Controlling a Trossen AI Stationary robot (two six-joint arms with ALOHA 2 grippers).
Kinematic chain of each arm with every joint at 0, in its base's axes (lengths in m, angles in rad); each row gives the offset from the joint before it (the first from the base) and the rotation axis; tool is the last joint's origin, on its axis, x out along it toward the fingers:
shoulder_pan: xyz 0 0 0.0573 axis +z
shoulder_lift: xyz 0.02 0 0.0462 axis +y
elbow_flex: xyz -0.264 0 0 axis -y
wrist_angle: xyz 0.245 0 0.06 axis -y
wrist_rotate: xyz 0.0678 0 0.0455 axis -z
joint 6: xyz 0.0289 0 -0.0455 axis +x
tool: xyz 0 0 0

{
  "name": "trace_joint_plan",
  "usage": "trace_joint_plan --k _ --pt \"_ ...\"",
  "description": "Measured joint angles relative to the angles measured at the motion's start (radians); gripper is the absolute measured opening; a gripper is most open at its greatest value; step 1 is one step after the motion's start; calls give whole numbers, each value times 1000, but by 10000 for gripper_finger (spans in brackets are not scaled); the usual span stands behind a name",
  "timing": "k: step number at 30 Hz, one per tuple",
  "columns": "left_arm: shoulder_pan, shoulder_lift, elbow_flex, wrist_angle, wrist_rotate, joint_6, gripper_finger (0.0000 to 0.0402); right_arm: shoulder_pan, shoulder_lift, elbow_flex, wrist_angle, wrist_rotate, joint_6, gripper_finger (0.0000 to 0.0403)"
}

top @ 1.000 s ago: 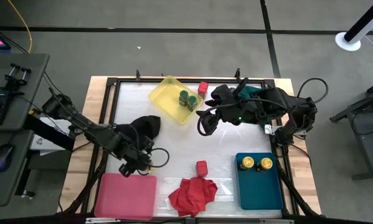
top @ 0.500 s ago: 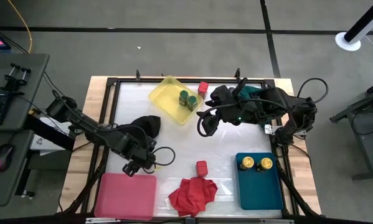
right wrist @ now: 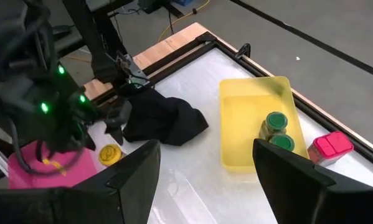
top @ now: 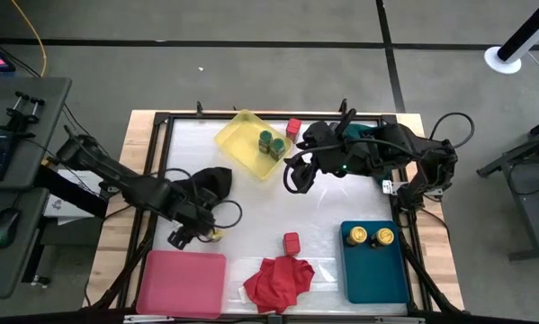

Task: Sort spices by type
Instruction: Move the yellow seasoning bottle to the center of the table

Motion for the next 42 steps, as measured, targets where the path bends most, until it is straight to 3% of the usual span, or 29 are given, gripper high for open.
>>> trace_joint_plan --k 4,7,10,13,15,27,42 --pt "-5 -86 0 11 1 -91 314 -5 0 0 0 -11 -17 252" --pt "-25 -130 0 10 0 -175 279 -10 0 0 0 -20 -17 252" --pt "-54 -129 0 11 -1 -253 189 -13 0 0 0 -27 -17 252" --pt "-79 -93 0 25 -9 -281 52 -13 0 0 0 -27 -17 252" --pt "-91 -61 0 44 -27 -285 19 -13 0 0 0 -27 -17 252" --pt "-71 42 0 63 -129 -232 0 -13 0 0 0 -33 -13 252" --pt "-60 42 -15 45 -73 -241 0 -13 0 0 0 -44 -17 252"
